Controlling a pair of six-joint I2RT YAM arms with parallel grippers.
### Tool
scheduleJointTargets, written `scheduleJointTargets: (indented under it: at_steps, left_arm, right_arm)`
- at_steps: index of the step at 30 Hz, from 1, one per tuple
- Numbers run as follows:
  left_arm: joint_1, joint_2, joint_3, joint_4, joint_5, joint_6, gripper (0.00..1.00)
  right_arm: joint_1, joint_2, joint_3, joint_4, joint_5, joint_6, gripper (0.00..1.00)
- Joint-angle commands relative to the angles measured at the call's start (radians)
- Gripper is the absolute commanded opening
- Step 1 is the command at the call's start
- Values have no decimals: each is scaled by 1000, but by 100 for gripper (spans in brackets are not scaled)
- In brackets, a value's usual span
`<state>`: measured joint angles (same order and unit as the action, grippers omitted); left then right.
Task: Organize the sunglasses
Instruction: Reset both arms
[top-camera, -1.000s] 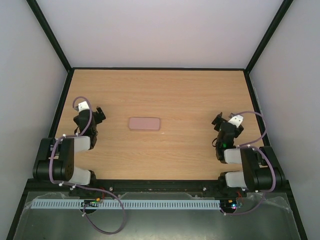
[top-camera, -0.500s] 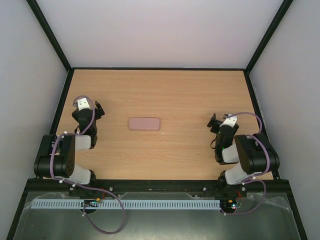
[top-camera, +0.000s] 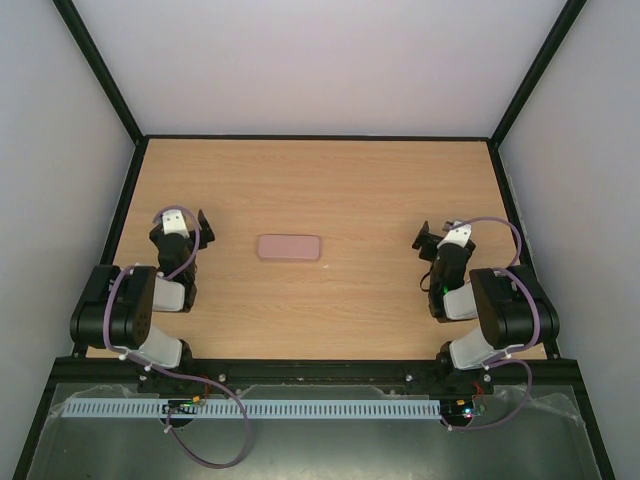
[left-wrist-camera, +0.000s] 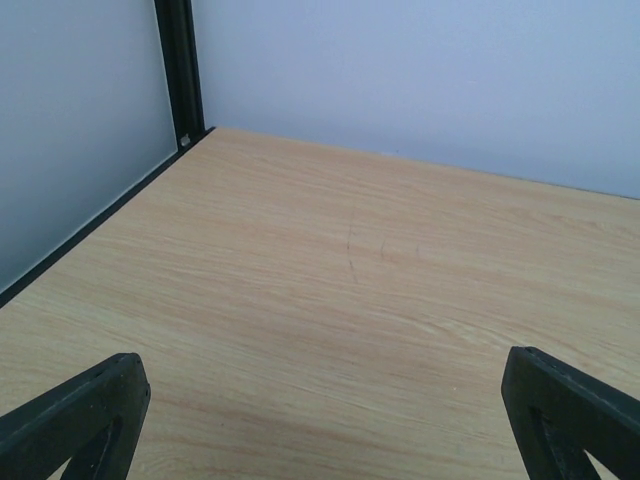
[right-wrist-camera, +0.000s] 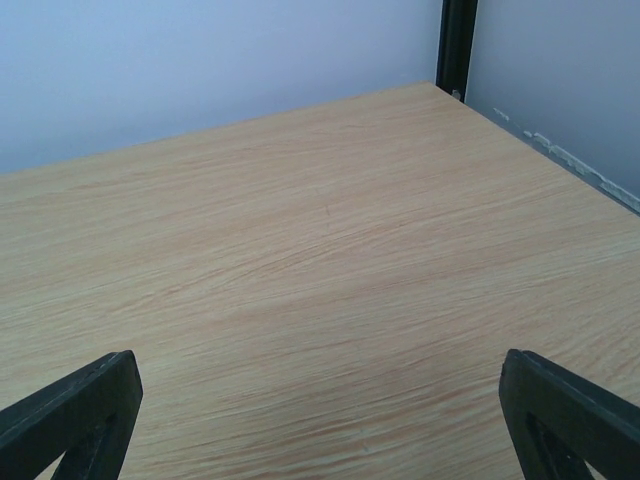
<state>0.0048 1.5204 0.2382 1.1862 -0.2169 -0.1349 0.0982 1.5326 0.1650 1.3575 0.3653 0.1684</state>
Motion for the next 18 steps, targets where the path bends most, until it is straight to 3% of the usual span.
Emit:
scheduleJointTargets:
  at_steps: [1,18]
  left_arm:
    - [-8,7,-1,94,22,41,99]
    - [-36,12,-10,115,-89,27,100]
  right_arm:
    - [0,0,31,-19,1,-15,98]
    - [-2,3,33,-20,-5,-17,99]
